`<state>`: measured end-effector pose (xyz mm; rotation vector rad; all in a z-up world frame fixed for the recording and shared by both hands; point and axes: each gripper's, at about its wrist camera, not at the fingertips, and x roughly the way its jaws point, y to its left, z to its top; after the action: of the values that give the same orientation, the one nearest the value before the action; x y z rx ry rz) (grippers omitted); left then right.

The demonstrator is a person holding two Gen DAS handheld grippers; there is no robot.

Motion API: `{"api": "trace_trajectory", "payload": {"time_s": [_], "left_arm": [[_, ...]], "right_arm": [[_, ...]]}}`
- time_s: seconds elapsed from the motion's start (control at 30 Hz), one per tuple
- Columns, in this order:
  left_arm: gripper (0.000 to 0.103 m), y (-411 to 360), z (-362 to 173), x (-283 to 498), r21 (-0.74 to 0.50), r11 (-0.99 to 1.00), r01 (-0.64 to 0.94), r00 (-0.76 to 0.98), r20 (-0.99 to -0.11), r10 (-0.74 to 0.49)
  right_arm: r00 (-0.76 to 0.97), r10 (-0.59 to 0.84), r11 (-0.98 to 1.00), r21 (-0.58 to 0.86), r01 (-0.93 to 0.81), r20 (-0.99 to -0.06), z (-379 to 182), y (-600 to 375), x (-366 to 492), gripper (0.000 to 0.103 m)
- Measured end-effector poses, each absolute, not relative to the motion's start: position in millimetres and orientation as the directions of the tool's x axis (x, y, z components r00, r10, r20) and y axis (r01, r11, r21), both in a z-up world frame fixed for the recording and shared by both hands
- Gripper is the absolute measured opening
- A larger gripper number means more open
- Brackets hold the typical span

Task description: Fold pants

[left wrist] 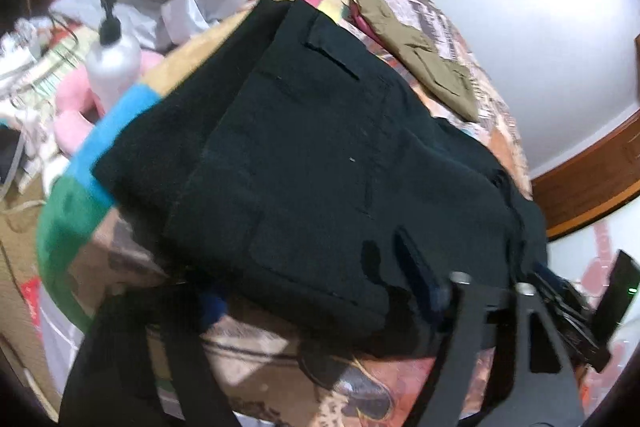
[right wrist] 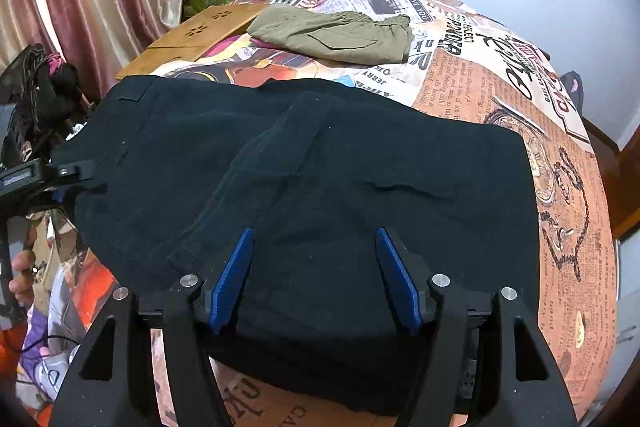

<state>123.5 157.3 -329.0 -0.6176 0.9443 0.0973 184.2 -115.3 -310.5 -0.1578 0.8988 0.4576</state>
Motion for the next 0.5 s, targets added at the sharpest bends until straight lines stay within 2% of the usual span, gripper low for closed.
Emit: {"api": "trace_trajectory", "payload": {"time_s": [0.1, 0.2, 0.5], "left_arm": [[0.043, 154.3, -326.8, 127.2, -0.379, 0.86, -0.343, 0.586, -0.801, -0.119], [0.033, 151.2, -318.7, 126.4, -0.334, 0.887, -0.32, 0.596, -0.799, -0.086], [0.025, 122.4, -253.6, 135.2, -0.205, 0.961, -0.187, 0.706, -0.708, -0.013]], "right_arm": [[0.534, 0.319, 0.893, 0.059, -0.447, -0.783, -310.8, -115.4, 184.3, 0.061], [0.532, 0.323, 0.893, 0.065, -0.446, -0.783, -310.4, -115.1, 184.2, 0.061], [0.518, 0.35, 0.893, 0.111, -0.436, -0.78, -291.4, -128.0, 179.8, 0.062]]}}
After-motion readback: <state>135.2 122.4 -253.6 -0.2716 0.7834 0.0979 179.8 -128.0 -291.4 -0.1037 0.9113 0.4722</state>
